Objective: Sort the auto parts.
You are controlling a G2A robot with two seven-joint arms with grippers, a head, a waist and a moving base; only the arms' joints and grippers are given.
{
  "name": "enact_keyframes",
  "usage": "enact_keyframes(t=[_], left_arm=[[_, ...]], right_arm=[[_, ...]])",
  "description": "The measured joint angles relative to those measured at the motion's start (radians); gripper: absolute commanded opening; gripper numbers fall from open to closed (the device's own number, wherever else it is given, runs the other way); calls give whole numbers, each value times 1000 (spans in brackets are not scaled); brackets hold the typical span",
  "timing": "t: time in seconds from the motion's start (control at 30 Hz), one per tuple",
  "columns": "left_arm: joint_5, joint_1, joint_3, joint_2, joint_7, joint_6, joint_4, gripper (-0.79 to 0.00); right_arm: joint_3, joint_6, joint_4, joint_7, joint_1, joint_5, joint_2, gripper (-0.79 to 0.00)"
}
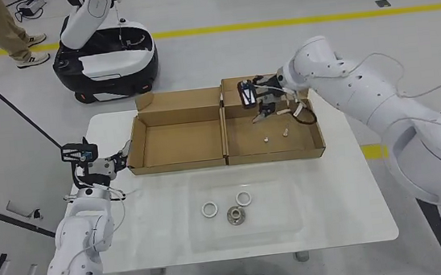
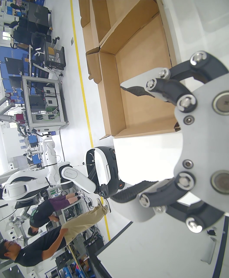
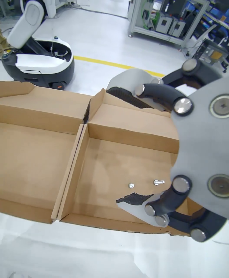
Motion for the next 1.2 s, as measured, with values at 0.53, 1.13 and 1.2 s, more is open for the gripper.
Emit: enact_keyframes(t=[0.53, 1.13, 1.2], left_arm=[[0, 0, 0, 0, 0, 0, 0, 0], [0, 0, 0, 0, 0, 0, 0, 0], [0, 0, 0, 0, 0, 0, 0, 0]], right_arm=[[0, 0, -314, -484, -19, -163, 268, 0], [0, 156, -554, -666, -92, -46, 569, 0], [0, 186, -575, -696, -102, -48, 601, 0]])
